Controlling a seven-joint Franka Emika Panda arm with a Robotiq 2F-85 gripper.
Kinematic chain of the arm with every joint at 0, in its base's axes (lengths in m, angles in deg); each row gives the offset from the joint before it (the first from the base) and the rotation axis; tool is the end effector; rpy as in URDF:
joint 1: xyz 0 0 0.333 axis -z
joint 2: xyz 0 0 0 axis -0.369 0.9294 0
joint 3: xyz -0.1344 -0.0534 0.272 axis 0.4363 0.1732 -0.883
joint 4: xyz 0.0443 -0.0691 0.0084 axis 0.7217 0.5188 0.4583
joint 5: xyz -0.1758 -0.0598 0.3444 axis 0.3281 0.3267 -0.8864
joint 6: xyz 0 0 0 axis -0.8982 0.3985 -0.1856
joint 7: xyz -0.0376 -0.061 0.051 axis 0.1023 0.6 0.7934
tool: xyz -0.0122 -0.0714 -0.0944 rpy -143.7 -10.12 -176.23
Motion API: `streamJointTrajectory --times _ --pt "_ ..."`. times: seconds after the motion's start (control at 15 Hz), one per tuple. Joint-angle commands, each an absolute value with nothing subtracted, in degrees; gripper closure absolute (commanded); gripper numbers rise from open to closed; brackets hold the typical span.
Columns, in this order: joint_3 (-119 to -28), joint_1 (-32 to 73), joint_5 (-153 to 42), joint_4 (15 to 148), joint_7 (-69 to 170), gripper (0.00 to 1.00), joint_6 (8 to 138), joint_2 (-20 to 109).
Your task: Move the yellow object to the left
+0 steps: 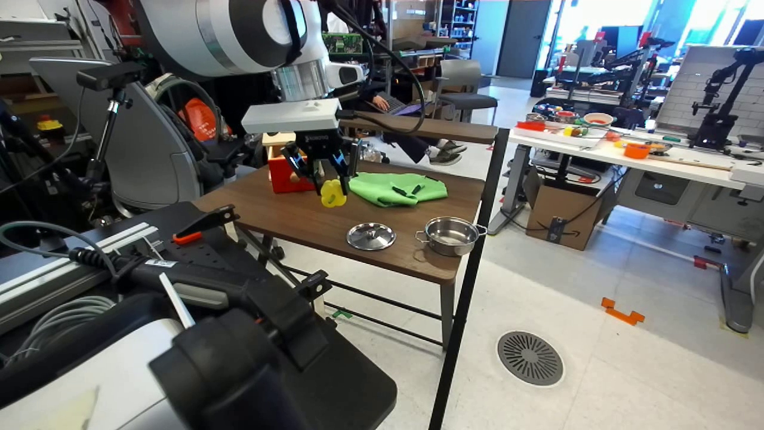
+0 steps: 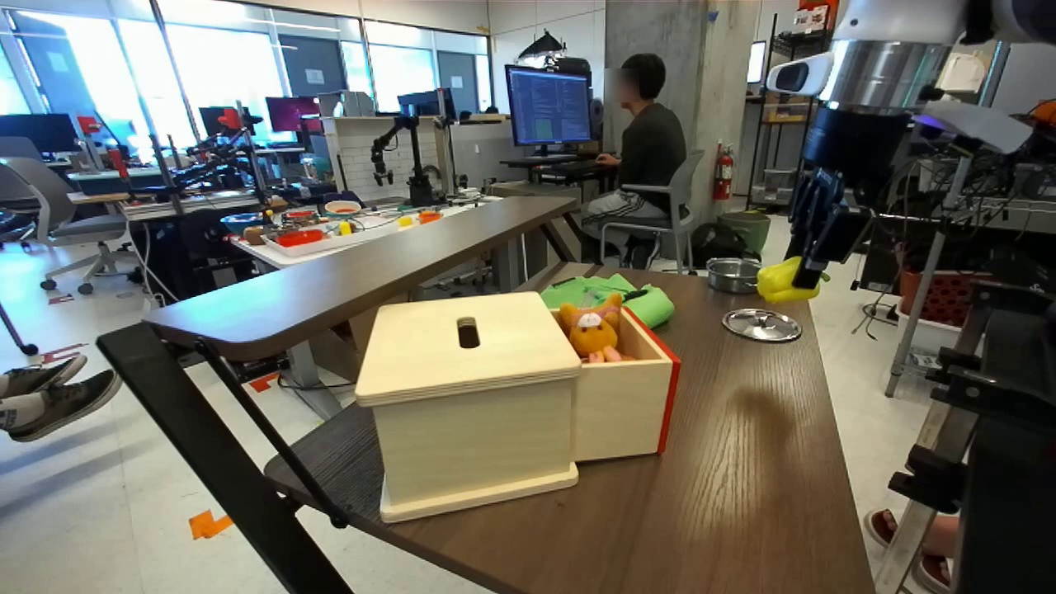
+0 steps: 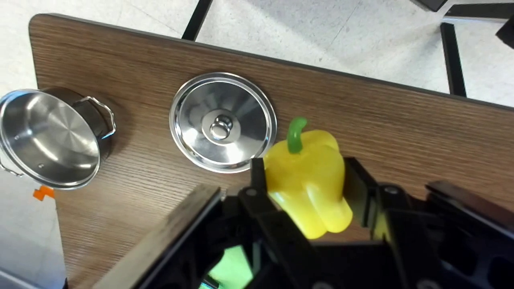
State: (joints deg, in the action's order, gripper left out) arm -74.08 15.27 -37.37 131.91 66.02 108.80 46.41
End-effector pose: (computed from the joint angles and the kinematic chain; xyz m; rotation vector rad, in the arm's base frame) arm 0.4779 0.0465 0.1596 2.8830 0.8828 0.2295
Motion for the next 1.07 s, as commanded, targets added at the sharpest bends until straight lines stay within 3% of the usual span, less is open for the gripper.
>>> streamJointTrajectory --times 0.0,1.0 --pt "-74.6 15.1 -38.1 129.9 65.4 0.75 109.2 48.3" --pt "-85.6 23.8 -48.3 115.5 72.6 0.75 101.4 60.7"
